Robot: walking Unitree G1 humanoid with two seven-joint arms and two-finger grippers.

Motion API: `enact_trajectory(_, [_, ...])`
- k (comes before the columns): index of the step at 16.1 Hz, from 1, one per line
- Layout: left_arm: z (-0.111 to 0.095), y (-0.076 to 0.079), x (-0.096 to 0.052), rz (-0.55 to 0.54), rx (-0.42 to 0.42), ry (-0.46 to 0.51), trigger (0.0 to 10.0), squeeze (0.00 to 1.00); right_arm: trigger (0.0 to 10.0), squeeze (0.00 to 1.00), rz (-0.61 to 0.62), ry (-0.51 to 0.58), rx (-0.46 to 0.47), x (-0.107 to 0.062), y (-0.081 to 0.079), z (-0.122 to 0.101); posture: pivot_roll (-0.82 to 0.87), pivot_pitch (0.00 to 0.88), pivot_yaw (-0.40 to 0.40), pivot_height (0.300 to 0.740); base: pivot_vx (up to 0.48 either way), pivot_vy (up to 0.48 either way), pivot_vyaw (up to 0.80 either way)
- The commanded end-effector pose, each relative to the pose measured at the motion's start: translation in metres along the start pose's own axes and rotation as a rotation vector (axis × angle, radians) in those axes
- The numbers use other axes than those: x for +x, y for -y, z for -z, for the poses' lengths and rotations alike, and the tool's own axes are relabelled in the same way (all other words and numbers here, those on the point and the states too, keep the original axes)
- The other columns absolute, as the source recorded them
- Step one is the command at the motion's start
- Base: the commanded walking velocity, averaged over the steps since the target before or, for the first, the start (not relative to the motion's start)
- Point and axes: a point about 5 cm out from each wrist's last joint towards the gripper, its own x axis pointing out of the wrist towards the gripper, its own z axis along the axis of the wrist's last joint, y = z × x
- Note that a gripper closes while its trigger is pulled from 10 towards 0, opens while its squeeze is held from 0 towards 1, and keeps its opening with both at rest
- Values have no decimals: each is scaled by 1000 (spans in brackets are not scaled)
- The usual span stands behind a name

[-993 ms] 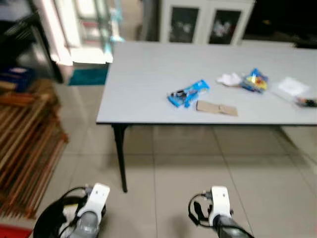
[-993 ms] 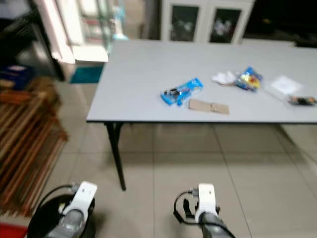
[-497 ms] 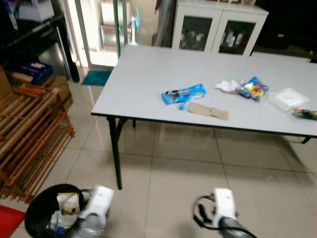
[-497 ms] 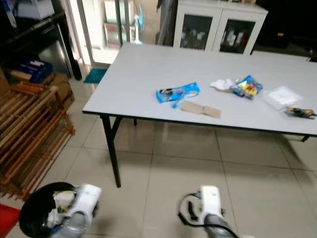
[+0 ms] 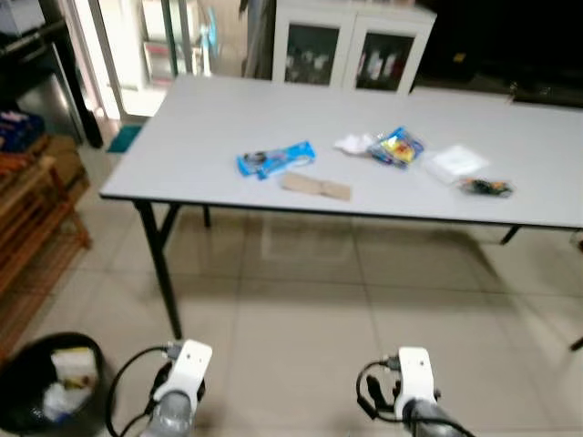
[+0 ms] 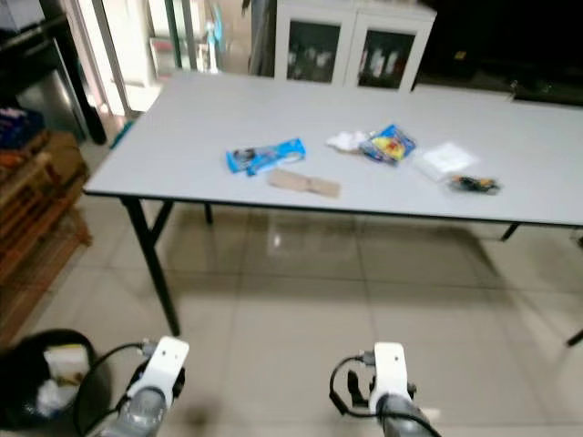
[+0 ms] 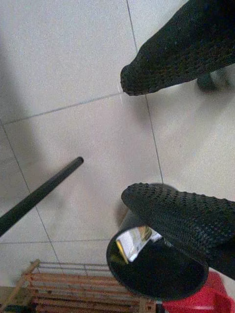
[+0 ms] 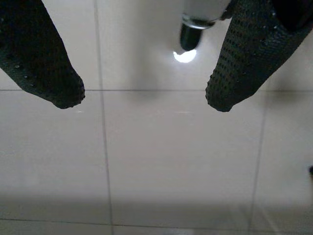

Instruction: Picking trash to rubbish bin

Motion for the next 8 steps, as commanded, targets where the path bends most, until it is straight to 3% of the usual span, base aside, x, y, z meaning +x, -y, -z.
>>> enact_trajectory(1, [1, -4, 1, -18, -1, -4, 10000, 0, 10000, 0, -15, 9, -1, 1, -4, -4, -20, 0, -90, 740, 0, -289, 0])
enact_trajectory(8, [1, -5, 1, -33, -22, -9, 10000, 0, 10000, 0, -17, 12, 1, 2, -3, -6, -16, 17, -104, 740, 0, -319, 0])
